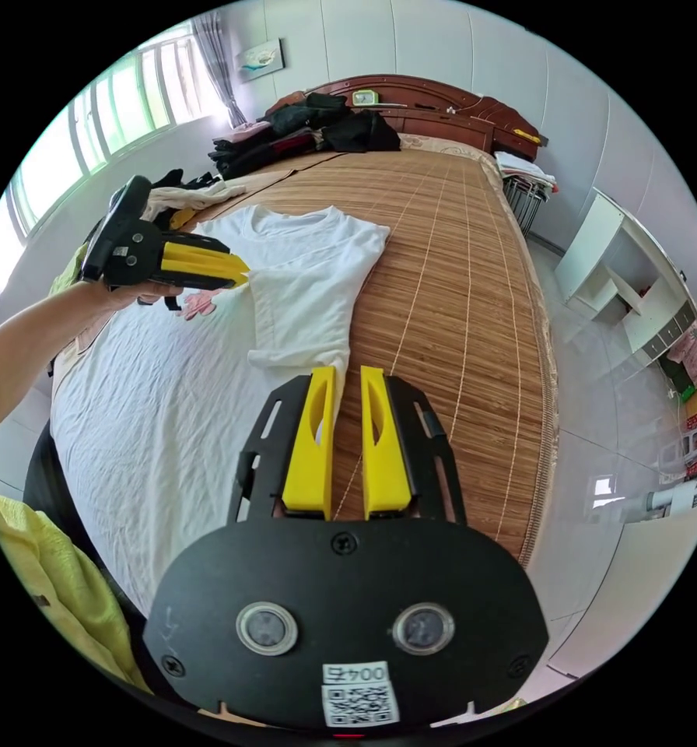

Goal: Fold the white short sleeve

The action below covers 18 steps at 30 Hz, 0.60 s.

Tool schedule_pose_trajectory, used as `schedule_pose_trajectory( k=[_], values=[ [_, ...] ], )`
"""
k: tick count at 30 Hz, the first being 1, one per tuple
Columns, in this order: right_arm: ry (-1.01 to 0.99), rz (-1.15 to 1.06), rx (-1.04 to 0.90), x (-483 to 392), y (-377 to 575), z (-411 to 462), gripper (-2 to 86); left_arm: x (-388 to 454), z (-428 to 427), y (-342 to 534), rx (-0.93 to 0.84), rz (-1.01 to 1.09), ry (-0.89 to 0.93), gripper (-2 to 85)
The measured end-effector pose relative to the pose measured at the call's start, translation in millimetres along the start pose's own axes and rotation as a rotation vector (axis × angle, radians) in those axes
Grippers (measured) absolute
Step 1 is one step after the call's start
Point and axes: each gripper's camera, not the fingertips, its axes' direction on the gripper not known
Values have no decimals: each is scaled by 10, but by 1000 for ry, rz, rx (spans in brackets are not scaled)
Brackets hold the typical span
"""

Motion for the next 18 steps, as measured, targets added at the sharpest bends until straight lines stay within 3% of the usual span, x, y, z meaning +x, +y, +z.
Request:
schedule_pose_trajectory(
  k=[7,15,18],
  values=[
    [49,-17,29,-46,8,-26,64,170,-5,-73,15,20,-7,23],
    [-13,-26,58,-51,-29,-29,55,377,60,-91,11,5,-17,15],
    [-85,-40,32,-46,-69,55,63,525,-72,-155,45,34,-109,10]
  ],
)
